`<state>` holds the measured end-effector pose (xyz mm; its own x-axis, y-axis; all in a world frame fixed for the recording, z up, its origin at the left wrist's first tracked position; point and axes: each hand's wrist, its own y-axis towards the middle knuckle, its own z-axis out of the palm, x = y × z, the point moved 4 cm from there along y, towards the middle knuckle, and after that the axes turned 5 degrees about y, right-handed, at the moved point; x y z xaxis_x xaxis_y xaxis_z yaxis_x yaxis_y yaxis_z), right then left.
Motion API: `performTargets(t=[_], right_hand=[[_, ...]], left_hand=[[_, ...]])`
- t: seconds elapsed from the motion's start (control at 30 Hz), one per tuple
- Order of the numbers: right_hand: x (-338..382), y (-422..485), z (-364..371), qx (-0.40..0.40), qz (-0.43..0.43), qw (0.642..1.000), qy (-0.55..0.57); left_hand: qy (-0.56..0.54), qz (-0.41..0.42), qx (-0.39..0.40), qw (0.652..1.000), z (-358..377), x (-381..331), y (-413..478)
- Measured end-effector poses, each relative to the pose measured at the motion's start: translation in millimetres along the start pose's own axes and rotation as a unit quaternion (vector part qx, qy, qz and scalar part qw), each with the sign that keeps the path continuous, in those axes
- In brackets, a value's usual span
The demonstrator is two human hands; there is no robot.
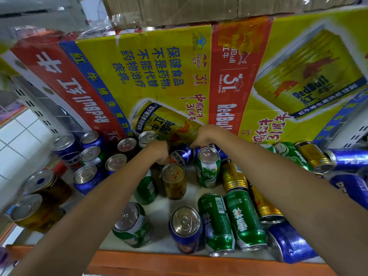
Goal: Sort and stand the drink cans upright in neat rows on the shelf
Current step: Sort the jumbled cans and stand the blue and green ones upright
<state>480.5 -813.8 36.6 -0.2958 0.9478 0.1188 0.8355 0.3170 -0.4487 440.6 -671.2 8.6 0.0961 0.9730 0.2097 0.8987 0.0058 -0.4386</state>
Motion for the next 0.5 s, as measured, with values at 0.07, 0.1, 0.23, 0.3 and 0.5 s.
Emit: performTargets(t=[0.07, 0.1, 0.23, 0.3, 0.5], right_hand=[[2.7, 12.1, 4.1, -0.021, 0.017, 1.000, -0.002], [2.7, 17.2, 6.2, -0.033, 0.029, 0.999, 0.000], [1.5, 24.5, 10.3, -0.083, 0.075, 0.993, 0.043], [0.6, 25.1, 11.7, -0.099, 0.096, 0.988, 0.074], [3.3, 27.1, 18.5, -0.132, 0.114, 0.982, 0.071]], left_hand=[[-0.014, -0.010, -0.005, 1.000, -1.2, 1.6, -2.1], [-0.022, -0.019, -0.014, 0.999, -3.2, 2.6, -3.2], [0.002, -0.054, -0.090, 0.994, -22.6, 3.8, -14.7], [0.003, -0.057, -0.117, 0.992, -31.3, 0.3, -23.0], [0.017, -0.033, -0.116, 0.993, -29.5, -1.1, -32.3]])
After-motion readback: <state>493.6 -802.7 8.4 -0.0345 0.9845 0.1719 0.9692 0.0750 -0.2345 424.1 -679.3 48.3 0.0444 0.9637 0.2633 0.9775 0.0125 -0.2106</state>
